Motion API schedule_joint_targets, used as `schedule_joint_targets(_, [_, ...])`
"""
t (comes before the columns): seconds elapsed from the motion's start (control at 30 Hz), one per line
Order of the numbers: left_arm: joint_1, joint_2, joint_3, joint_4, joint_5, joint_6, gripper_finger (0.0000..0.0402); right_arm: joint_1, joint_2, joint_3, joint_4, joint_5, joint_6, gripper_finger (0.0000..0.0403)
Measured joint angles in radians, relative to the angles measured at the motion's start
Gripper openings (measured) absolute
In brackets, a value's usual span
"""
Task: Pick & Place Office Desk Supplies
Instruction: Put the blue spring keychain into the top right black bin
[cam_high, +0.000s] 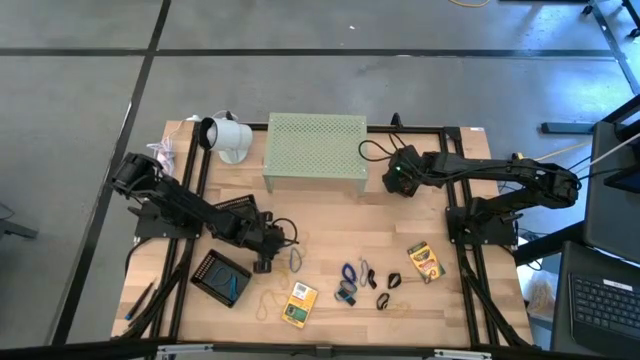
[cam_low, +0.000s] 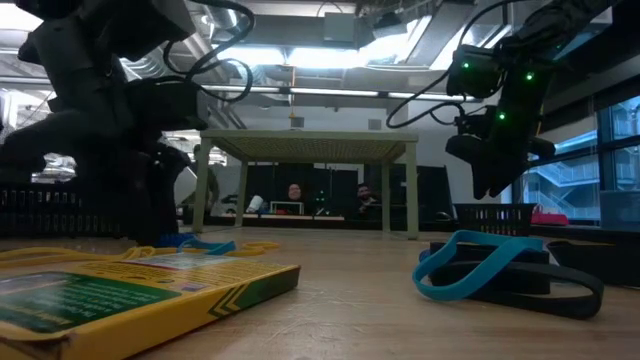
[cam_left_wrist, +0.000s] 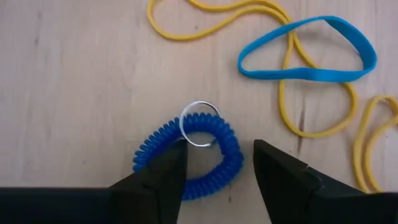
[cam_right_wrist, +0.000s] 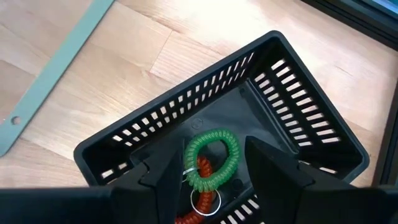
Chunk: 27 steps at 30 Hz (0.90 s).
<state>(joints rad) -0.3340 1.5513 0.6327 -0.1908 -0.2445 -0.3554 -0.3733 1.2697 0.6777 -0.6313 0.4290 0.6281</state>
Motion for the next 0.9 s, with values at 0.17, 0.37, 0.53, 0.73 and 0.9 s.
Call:
schedule_joint_targets(0.17, [0.001,0.002,-0.003,0.012,-0.021,0.031,0.0106,0.0,0.0,0.0,0.004,0.0,0.0,0.0173])
schedule_joint_targets(0.37, [0.002,0.002,-0.003,0.017,-0.017,0.041,0.0019,0.0,0.0,0.0,0.004,0.0,-0.004,0.0173])
schedule_joint_targets(0.53, [0.003,-0.029,-0.008,0.037,-0.019,0.054,0.0015,0.0,0.0,0.0,0.004,0.0,-0.011,0.0173])
schedule_joint_targets(0.73, [0.003,-0.126,-0.007,0.157,-0.101,0.193,0.0012,0.0,0.0,0.0,0.012,0.049,-0.013,0.0173])
schedule_joint_targets(0.9, [0.003,-0.225,-0.007,0.379,-0.206,0.382,0.0012,0.0,0.0,0.0,0.012,0.11,-0.046,0.0173])
